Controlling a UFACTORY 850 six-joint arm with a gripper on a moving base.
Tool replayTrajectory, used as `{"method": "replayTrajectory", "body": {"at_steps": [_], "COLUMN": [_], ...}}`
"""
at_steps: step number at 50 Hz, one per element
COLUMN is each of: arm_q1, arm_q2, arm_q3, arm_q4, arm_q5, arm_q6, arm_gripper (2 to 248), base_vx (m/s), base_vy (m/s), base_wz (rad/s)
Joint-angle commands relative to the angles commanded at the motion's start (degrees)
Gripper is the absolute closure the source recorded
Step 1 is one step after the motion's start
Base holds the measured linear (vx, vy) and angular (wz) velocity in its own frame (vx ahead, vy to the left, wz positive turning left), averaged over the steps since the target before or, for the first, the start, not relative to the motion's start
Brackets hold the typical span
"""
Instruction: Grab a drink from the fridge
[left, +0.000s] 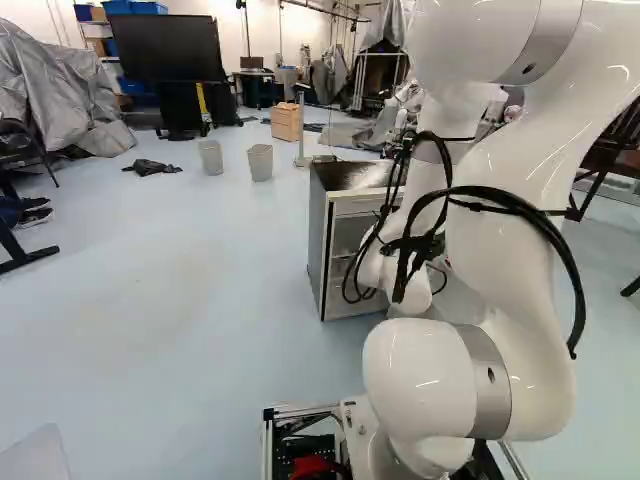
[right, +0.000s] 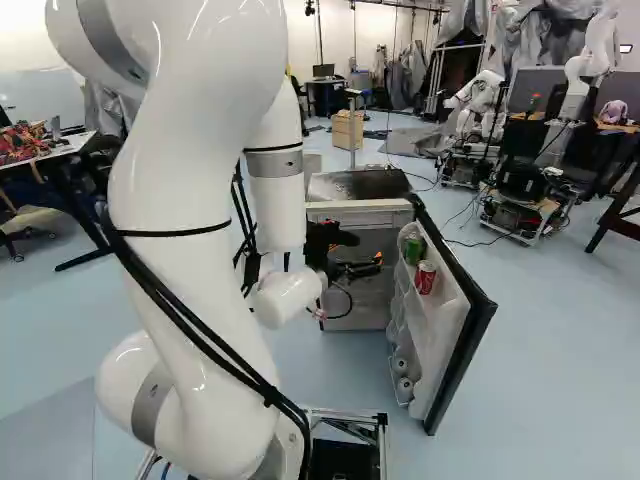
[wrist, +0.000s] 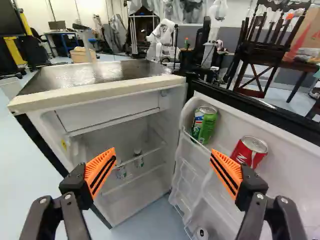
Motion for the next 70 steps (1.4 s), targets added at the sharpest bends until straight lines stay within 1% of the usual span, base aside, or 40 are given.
{"method": "replayTrajectory", "body": {"at_steps": [21, 40, 50, 70], "arm_q1": [0.22, 0.74, 1.02, 1.57], "arm_q2": [-0.66, 1.27, 2.46, 4.77], "arm_q3": [-1.18, -2.63, -3.41, -5.03], "arm_q4": [9.71, 18.58, 21.44, 25.93], "arm_q5": [-3.78, -7.60, -9.57, -13.36], "arm_q6": [0.00, 0.00, 0.00, 0.00], "arm_gripper": [3, 3, 3, 3], "base_vx": [0.000, 0.000, 0.000, 0.000], "base_vy": [0.000, 0.000, 0.000, 0.000], "base_wz": [0.000, 0.000, 0.000, 0.000]}}
